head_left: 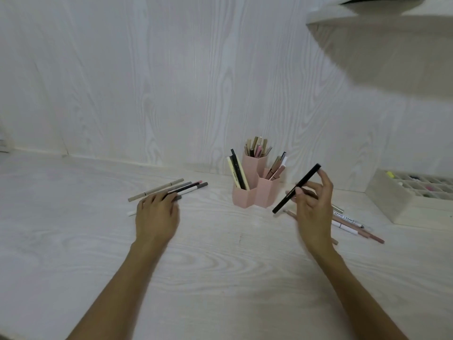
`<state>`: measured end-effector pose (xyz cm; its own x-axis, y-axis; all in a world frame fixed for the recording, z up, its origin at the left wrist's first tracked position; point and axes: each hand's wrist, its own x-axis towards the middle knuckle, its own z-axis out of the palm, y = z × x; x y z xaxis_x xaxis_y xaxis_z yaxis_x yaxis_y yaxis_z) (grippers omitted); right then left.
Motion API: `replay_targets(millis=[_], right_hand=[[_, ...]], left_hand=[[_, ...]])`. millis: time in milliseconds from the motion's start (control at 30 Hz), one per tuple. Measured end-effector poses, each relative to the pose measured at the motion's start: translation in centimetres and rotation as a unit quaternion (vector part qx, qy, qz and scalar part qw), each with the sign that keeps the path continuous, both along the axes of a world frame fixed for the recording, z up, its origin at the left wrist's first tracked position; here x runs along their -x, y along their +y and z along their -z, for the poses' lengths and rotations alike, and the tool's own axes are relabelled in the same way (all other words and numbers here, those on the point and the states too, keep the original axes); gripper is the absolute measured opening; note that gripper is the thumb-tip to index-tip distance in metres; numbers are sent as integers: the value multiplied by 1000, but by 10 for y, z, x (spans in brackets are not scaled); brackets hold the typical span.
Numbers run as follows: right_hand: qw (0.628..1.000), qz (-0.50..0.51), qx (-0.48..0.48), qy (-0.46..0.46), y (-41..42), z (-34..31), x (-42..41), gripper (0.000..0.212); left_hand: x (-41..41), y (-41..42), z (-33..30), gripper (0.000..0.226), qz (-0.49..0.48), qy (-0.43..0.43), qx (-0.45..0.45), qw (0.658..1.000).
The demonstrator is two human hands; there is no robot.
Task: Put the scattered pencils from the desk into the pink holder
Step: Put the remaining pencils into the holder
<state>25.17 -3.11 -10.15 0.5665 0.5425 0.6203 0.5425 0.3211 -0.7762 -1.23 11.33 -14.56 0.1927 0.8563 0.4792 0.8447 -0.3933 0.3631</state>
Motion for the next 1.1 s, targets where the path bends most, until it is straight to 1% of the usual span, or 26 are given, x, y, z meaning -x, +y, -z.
replay_targets(millis=[67,133,300,367,500,600,733,833,933,967,1000,1033,1067,1100], right_hand=[[1000,9,-8,-7,6,-12,2,61],[999,19,-7,-49,17,-25,6,68],[992,7,42,-121,60,-47,25,66],[982,0,79,-171,73,-46,35,64],[934,8,174,-312,87,-38,44,61],[908,29,205,-364,90,-34,42,58],[866,102,194,-449,95,-39,38,54],[829,83,245,-496,106,-53,37,52],[794,66,305,-522,112,-69,34,52],[792,57,315,-520,112,-74,34,53],[797,39,319,-511,111,-77,35,55],[815,17,317,-486,106,-82,36,55],[841,-3,309,-445,100,-87,36,53],[864,-17,306,-399,92,-91,35,48]], left_hand=[[0,1,-1,26,16,-2,3,1000],[-1,3,-1,29,18,-7,17,1000],[0,4,-1,32,20,-17,32,999],[1,5,-1,32,23,-18,34,999],[1,6,0,33,26,-19,38,999],[2,7,1,34,24,-25,46,998],[1,7,2,34,24,-32,50,998],[1,7,2,33,25,-34,50,998],[1,7,2,34,26,-33,49,998],[1,7,1,34,26,-33,48,998],[2,7,1,34,26,-33,47,998],[1,7,2,34,27,-33,47,998],[2,7,2,33,25,-33,45,998],[2,8,2,33,24,-35,43,998]])
